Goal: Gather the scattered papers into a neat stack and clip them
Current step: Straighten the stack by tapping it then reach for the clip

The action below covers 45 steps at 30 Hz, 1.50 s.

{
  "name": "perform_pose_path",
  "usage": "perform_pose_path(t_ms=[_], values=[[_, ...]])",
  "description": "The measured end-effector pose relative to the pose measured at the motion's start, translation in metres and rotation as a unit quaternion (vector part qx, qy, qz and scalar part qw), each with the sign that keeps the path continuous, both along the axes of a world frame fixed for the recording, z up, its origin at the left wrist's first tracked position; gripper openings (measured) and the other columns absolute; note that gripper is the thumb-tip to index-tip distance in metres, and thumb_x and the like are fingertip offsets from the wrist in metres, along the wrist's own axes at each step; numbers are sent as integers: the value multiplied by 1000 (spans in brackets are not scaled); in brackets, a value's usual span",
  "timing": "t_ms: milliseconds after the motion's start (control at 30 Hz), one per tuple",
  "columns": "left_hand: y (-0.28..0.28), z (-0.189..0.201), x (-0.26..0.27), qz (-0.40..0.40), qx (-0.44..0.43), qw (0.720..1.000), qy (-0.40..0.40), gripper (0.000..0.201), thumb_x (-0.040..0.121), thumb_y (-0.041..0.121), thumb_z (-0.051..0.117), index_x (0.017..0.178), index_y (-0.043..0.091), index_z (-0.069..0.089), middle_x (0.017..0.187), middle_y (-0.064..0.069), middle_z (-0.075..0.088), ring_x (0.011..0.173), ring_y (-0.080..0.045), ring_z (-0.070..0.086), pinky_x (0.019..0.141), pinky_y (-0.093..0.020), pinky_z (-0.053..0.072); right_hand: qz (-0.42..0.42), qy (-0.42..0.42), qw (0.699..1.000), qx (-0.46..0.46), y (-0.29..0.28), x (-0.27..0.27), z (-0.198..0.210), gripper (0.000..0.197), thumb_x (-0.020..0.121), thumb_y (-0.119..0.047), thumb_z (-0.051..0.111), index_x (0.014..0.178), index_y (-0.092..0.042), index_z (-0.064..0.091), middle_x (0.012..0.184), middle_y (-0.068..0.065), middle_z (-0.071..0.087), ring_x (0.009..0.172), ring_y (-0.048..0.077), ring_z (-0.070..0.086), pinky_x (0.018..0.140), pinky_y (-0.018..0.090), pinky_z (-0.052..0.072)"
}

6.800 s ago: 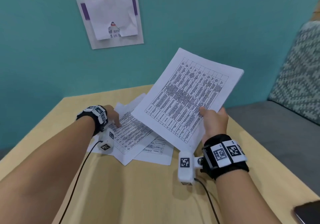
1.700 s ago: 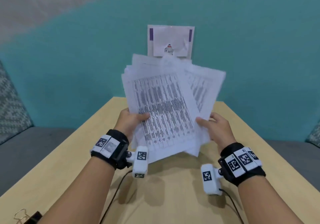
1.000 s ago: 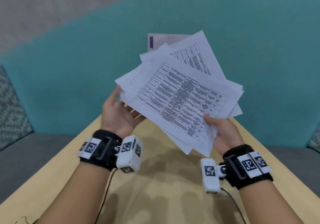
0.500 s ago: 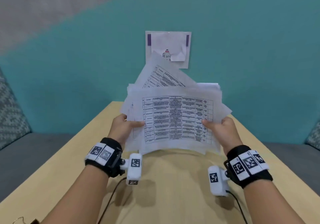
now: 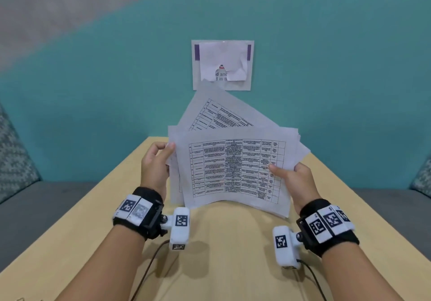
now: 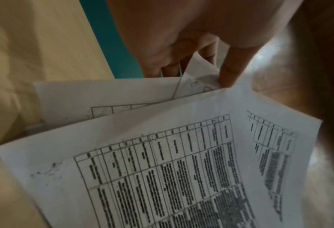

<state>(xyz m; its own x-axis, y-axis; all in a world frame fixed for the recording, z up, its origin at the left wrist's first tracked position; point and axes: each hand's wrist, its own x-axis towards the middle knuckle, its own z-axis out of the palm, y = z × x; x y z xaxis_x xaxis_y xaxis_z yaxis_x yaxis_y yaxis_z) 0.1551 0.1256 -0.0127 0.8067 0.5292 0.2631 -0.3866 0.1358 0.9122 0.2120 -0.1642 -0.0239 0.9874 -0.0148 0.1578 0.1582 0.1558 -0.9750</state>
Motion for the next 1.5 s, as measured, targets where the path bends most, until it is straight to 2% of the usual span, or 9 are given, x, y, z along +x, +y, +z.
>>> perform_pose_path(t_ms=[233,400,567,767,900,1067,1133,1267,1500], values=[[11,-4,0,20,23,998,48,27,86,-5,59,74,19,56,87,-6,68,69,-21,60,62,-29,47,7,4,1000,1,-2,0,-2,19,92,-2,67,101,-18,72,99,-3,78,90,16,75,72,31,56],[17,-7,-3,2,36,996,80,17,91,7,71,83,16,59,89,-12,76,69,-24,69,64,-32,59,10,15,1000,3,-2,2,-3,18,92,-3,68,104,-16,72,98,-2,79,91,17,75,74,33,57],[20,-13,0,3,81,991,102,43,76,-25,51,92,14,60,97,-23,78,79,-30,68,76,-42,51,1,-4,1000,-29,-1,0,-3,19,93,-4,67,97,-22,73,96,-6,79,92,16,74,81,36,57],[18,-13,0,-13,74,992,105,22,90,-5,65,104,10,70,97,-14,80,85,-30,72,86,-45,57,-5,3,999,-36,0,-3,0,21,93,-5,67,111,-15,72,106,1,78,98,23,74,91,45,57],[17,-11,1,9,87,991,106,54,75,-26,54,111,12,67,103,-11,79,102,-30,72,90,-46,57,-10,-1,999,-31,1,-6,4,20,93,-3,66,104,-18,72,104,1,77,98,24,73,89,43,58],[12,2,3,46,5,992,119,49,88,21,72,133,23,53,139,-4,57,126,-24,54,105,-44,42,-65,36,993,86,5,-6,16,16,93,-4,67,99,-18,70,104,2,76,98,25,72,85,41,57],[-2,8,0,-30,-106,985,136,57,92,41,67,142,21,49,143,-8,52,130,-30,52,109,-51,40,-73,74,984,146,9,-8,21,19,93,-4,67,109,-16,68,104,3,73,98,23,70,78,37,56],[-36,18,-12,-248,-229,936,104,67,87,56,68,138,12,58,134,-15,65,126,-39,62,108,-59,45,-51,120,965,228,35,-16,20,38,91,-4,69,128,-8,63,116,12,72,107,32,69,102,54,51],[-50,33,-9,3,-83,996,14,45,90,-11,65,127,13,65,119,-3,75,109,-26,71,99,-49,56,72,121,963,230,60,-38,28,34,93,-2,64,125,-11,65,115,12,75,105,31,72,94,53,56]])
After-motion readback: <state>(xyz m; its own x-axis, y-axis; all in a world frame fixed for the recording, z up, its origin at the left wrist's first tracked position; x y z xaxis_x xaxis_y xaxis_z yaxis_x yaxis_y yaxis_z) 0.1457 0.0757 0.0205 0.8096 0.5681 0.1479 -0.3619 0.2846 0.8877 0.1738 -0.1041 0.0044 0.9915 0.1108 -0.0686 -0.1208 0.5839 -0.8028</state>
